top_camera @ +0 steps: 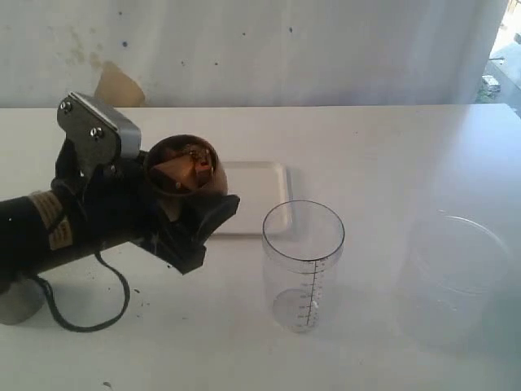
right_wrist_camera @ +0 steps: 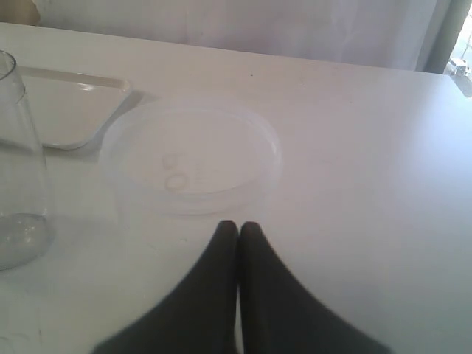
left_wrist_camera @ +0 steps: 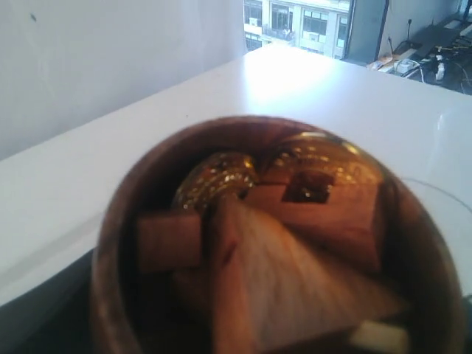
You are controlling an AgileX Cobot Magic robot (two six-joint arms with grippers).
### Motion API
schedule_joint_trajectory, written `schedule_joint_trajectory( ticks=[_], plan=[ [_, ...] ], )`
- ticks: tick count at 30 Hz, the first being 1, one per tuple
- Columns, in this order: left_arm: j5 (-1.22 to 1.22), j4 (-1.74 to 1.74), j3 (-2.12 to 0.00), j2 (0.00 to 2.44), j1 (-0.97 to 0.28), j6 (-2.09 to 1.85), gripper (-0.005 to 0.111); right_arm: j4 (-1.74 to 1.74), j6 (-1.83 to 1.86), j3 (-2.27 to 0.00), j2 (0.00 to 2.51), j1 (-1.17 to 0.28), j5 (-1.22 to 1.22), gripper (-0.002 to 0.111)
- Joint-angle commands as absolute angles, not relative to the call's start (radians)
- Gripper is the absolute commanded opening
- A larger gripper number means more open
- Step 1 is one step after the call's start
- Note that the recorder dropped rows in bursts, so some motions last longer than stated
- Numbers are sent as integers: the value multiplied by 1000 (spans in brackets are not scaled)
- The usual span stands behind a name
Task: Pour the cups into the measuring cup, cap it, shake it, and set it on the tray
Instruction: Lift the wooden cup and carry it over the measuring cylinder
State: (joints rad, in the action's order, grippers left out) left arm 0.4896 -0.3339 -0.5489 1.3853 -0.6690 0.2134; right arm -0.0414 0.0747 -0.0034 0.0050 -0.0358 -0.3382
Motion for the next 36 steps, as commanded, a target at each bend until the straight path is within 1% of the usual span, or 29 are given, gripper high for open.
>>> schedule_joint_trajectory(
  ticks=[1,8,16,20,23,31,36],
  plan=[
    [451,-396,-621,1375,-671,229,0,-37,75,0,0,-40,-337,0],
    [463,-435,-642,1379,-671,234,0,-37,75,0,0,-40,-337,0],
    [599,-458,-642,1485,-671,228,0,-37,75,0,0,-40,-337,0],
    [685,-458,-651,1545,-671,161,0,-37,75,0,0,-40,-337,0],
    [638,-452,-699,1571,-671,148,0,-37,75,0,0,-40,-337,0],
    [414,-487,-908,1665,-671,157,0,-37,75,0,0,-40,-337,0],
    [426,-582,-970,1716,-671,157,0,-37,75,0,0,-40,-337,0]
  ],
)
